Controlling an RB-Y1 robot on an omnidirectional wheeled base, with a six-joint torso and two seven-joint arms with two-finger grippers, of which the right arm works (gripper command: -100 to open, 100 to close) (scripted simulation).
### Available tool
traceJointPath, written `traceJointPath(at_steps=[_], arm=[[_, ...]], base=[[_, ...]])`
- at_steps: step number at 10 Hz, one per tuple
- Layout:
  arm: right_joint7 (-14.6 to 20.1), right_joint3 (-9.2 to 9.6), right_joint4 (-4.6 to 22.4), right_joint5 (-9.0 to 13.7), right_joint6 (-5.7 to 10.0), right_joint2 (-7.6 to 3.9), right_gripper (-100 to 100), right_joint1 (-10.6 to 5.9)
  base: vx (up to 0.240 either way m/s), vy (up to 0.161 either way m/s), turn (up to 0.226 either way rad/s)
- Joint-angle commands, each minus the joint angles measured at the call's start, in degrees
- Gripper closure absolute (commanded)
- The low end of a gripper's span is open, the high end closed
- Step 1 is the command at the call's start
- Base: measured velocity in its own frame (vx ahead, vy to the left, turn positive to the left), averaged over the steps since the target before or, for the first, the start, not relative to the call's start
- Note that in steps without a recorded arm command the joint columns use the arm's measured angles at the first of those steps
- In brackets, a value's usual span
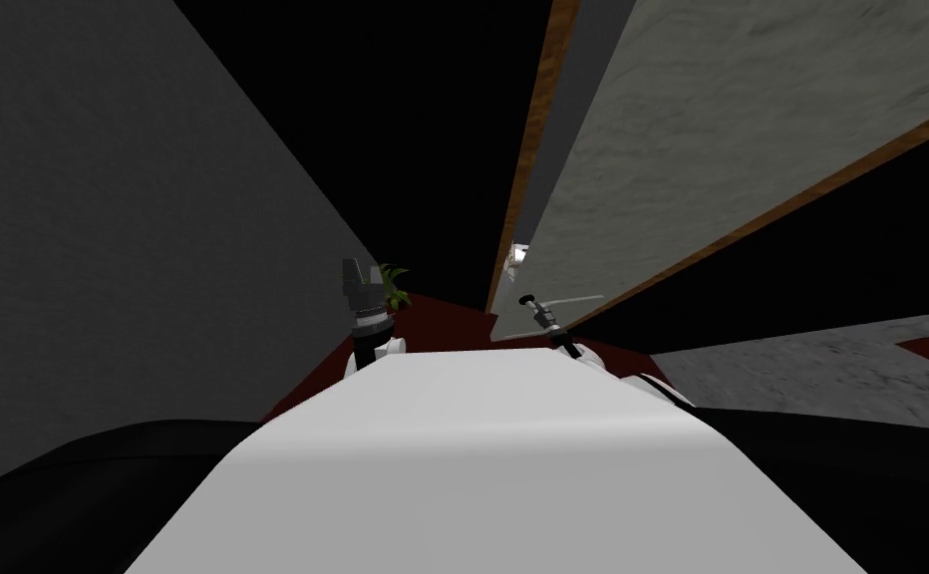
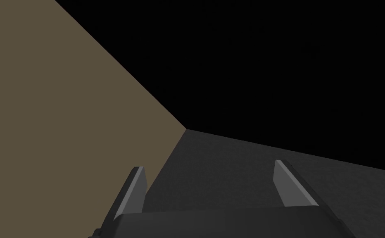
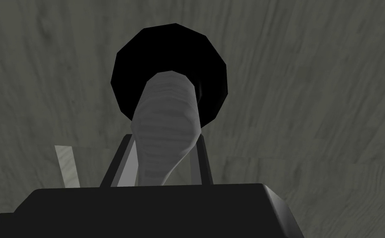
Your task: Pull the door open
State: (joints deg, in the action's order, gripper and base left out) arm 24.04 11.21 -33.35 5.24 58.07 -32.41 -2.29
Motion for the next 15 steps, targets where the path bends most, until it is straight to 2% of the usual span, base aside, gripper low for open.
traceJointPath(at_steps=[1, 5, 7, 8, 9, 15], arm=[[0.40, 0.29, 1.17, -0.03, 1.76, -0.46, 100, 0.03], [1.96, 1.40, 2.31, 0.16, 6.34, -2.57, 100, 2.25], [2.49, 1.77, 2.69, 0.22, 7.89, -3.28, 100, 3.00], [2.33, 1.74, 1.67, 0.18, 6.77, -2.96, 100, 3.02], [2.54, 1.99, 2.34, 0.23, 7.90, -3.17, 100, 3.51], [2.99, 2.38, 3.56, 0.50, 10.64, -4.01, 100, 4.48]], base=[[-0.135, -0.072, 0.114], [-0.181, -0.096, 0.180], [-0.213, -0.064, 0.112], [-0.084, -0.026, 0.006], [-0.146, -0.068, 0.204], [-0.175, -0.099, 0.158]])
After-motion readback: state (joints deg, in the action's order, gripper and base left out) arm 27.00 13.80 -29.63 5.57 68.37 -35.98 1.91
